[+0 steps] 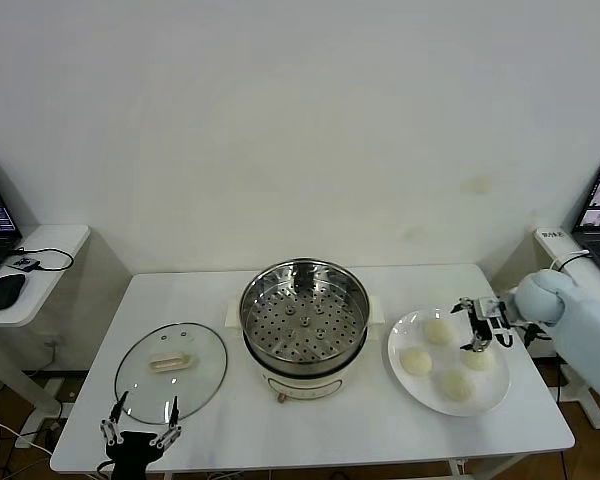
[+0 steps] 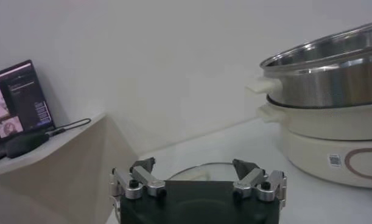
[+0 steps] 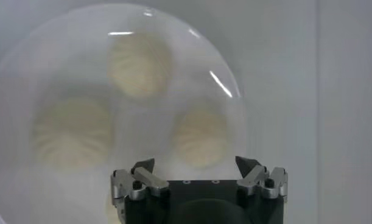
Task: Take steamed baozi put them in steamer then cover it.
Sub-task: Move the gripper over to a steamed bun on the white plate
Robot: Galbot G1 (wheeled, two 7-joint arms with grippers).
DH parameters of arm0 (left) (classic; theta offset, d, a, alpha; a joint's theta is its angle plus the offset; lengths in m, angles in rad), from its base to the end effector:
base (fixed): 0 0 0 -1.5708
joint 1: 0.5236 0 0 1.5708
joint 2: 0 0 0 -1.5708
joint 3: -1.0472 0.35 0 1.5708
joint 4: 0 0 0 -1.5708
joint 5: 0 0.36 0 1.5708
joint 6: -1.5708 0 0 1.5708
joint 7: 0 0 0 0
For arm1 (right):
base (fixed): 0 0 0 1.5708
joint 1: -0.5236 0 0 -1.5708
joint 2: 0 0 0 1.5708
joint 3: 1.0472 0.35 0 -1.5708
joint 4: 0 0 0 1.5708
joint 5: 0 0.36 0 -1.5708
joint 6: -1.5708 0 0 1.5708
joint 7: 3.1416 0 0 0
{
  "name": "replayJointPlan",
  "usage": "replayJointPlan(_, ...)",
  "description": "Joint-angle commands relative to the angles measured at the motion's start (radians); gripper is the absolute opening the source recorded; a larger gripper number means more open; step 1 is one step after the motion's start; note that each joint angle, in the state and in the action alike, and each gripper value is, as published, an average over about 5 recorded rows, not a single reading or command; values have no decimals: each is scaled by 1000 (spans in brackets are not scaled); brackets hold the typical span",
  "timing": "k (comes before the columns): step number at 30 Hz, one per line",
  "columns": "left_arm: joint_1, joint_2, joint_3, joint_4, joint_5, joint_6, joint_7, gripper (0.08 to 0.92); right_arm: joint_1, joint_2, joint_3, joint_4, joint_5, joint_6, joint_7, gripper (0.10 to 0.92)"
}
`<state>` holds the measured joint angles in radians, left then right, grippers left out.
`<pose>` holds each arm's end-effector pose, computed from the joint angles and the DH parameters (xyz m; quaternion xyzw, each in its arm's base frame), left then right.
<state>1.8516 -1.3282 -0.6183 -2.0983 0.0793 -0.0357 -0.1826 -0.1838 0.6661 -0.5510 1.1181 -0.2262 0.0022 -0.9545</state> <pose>0.1018 0.0691 -0.3318 0.0437 -0.9794 -0.1717 0.0969 0.5086 -0.2231 -0.2321 0.4617 -0.5850 0.5702 0.3456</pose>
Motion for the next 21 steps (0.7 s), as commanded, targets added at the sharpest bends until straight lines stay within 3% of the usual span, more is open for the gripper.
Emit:
replayJointPlan(1,-3,3,-9,5,6,3,1,823,89,114,-95,-143,-3,3,-15,823)
replayJointPlan(16,-15,2,-18,16,8,2,-4,823,74,176,-85,-197,-29,-27,6,821)
replayJointPlan(21,-15,1,-19,16,9,1,-6,823,72,175,-85,-196,-32,-32,6,765)
